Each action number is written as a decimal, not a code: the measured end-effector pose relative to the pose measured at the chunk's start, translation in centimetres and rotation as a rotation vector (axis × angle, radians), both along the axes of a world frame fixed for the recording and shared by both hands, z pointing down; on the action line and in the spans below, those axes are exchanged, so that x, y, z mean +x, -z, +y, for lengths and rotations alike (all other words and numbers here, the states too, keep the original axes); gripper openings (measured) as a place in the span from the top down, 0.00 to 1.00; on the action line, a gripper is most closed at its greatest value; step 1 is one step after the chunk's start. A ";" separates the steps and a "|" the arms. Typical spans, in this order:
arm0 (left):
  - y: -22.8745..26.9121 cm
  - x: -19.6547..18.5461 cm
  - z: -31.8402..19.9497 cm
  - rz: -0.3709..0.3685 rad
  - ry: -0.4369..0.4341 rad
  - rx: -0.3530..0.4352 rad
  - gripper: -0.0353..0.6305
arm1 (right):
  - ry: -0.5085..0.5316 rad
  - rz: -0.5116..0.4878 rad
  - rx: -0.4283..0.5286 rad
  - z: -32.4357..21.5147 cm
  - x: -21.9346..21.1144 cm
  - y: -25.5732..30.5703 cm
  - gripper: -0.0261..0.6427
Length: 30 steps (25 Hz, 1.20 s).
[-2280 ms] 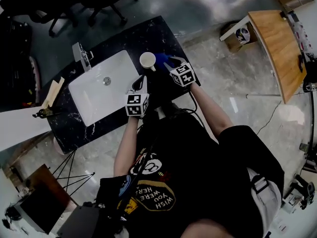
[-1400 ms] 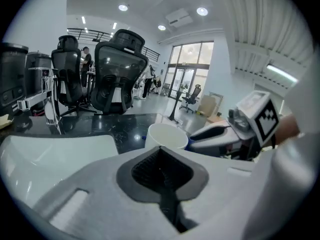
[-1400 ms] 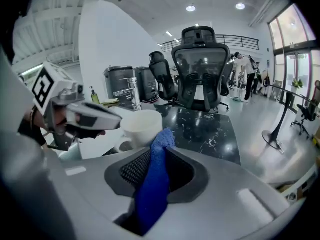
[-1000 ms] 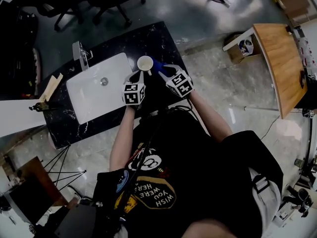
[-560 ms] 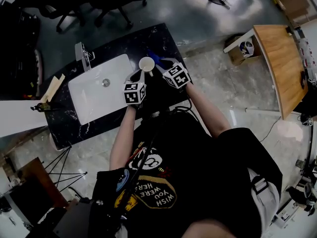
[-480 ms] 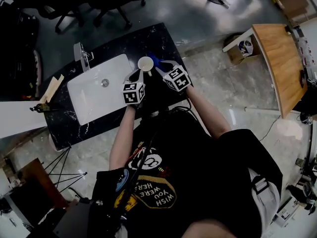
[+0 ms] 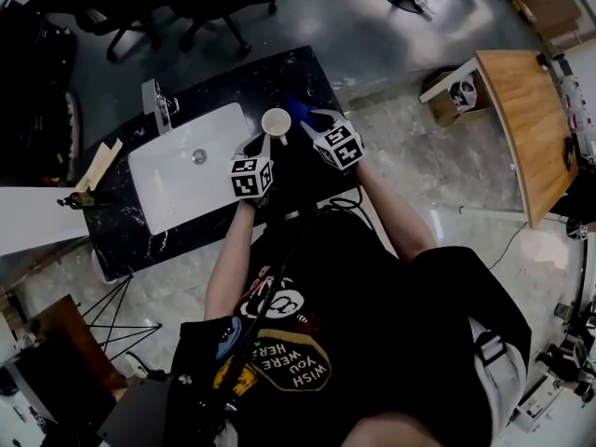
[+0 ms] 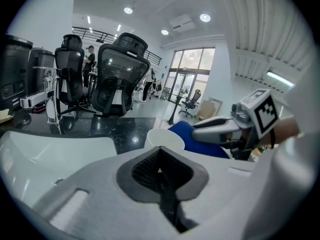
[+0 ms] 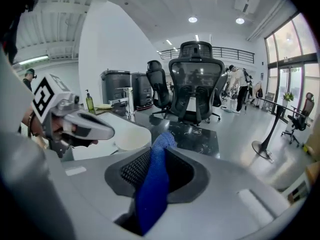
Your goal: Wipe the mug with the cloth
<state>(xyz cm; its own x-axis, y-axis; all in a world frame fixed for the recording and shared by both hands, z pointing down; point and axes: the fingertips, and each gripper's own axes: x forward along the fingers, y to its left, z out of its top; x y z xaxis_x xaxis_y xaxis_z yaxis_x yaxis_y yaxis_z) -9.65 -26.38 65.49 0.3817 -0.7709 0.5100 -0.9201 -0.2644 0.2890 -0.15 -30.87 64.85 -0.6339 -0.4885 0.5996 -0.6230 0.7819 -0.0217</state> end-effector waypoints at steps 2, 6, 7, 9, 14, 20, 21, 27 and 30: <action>0.0 0.0 0.0 -0.001 -0.002 -0.002 0.94 | 0.017 0.036 0.011 -1.4 -0.9 -0.5 0.82; 0.2 0.3 0.0 -0.004 -0.014 -0.004 0.94 | 0.108 0.085 0.011 -0.2 -2.2 -1.5 0.82; 0.2 0.4 -0.1 -0.002 -0.015 -0.002 0.94 | 0.116 0.084 0.014 0.5 -2.2 -1.4 0.82; 0.5 0.7 -0.2 0.013 -0.014 0.005 0.94 | 0.125 0.064 0.023 1.9 -2.3 -0.9 0.82; 1.2 2.2 -0.3 0.042 -0.030 0.020 0.94 | 0.195 0.043 0.030 5.1 -2.3 0.2 0.82; 1.6 1.3 -0.3 0.043 0.007 0.034 0.94 | 0.111 0.057 0.062 2.5 -0.8 0.3 0.82; 1.4 0.9 -0.3 0.039 0.016 0.027 0.94 | 0.097 0.057 0.066 1.7 -0.9 0.4 0.82; 0.3 0.5 -0.1 0.044 0.034 -0.009 0.94 | 0.170 0.111 0.028 3.6 -1.1 -1.8 0.82; 0.5 0.4 -0.3 0.065 0.055 0.001 0.94 | 0.230 0.049 0.043 6.7 -1.7 -0.5 0.82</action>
